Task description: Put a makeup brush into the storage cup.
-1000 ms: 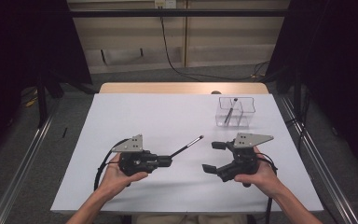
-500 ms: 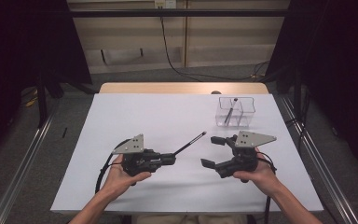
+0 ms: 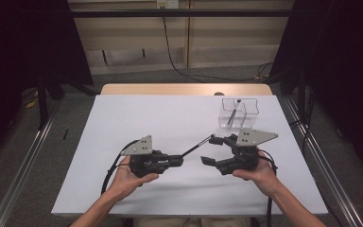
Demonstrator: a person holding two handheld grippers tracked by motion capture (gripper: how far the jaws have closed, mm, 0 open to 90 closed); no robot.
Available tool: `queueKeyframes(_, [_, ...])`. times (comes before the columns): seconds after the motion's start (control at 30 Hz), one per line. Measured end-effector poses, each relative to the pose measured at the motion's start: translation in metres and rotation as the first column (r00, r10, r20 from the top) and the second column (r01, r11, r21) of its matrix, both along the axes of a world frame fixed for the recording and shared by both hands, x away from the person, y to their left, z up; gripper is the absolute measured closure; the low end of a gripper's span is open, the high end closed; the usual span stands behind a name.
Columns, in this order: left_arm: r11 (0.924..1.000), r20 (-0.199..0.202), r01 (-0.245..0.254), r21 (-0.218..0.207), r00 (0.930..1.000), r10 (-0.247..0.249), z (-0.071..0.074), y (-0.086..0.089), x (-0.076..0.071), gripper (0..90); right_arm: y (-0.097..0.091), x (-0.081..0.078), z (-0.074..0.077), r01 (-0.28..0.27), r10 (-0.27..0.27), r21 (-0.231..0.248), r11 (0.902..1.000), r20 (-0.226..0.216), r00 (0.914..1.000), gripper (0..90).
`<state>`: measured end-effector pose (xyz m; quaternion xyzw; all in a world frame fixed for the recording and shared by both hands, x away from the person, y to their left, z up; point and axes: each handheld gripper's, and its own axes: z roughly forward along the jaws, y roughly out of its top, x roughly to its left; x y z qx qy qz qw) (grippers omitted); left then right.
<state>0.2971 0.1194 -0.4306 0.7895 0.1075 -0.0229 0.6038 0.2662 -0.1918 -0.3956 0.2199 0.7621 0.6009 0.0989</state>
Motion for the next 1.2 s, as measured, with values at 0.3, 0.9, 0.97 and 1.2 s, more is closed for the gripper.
queueKeyframes(0.3, [1.0, 0.01, 0.007, -0.001, 0.9999, -0.007, -0.003, -0.005, 0.002, 83.6, 0.002, 0.005, 0.001, 0.003, -0.002, 0.03, 0.9995, -0.019, 0.9998, 44.5])
queueKeyframes(0.9, [0.9987, 0.033, 0.038, 0.034, 0.9987, -0.039, -0.009, -0.013, -0.002, 83.4, 0.001, 0.008, 0.001, -0.044, 0.052, 0.111, 0.9929, -0.074, 0.9959, 75.6])
queueKeyframes(0.97, [0.9982, 0.034, 0.039, 0.045, 0.9986, -0.04, -0.012, -0.014, -0.003, 83.3, 0.001, 0.007, 0.001, -0.047, 0.055, 0.11, 0.9928, -0.076, 0.9956, 76.4])
queueKeyframes(1.2, [0.9975, 0.034, 0.039, 0.059, 0.9985, -0.041, -0.017, -0.019, -0.003, 82.8, 0.001, 0.007, 0.001, -0.063, 0.075, 0.124, 0.9902, -0.094, 0.9927, 80.9])
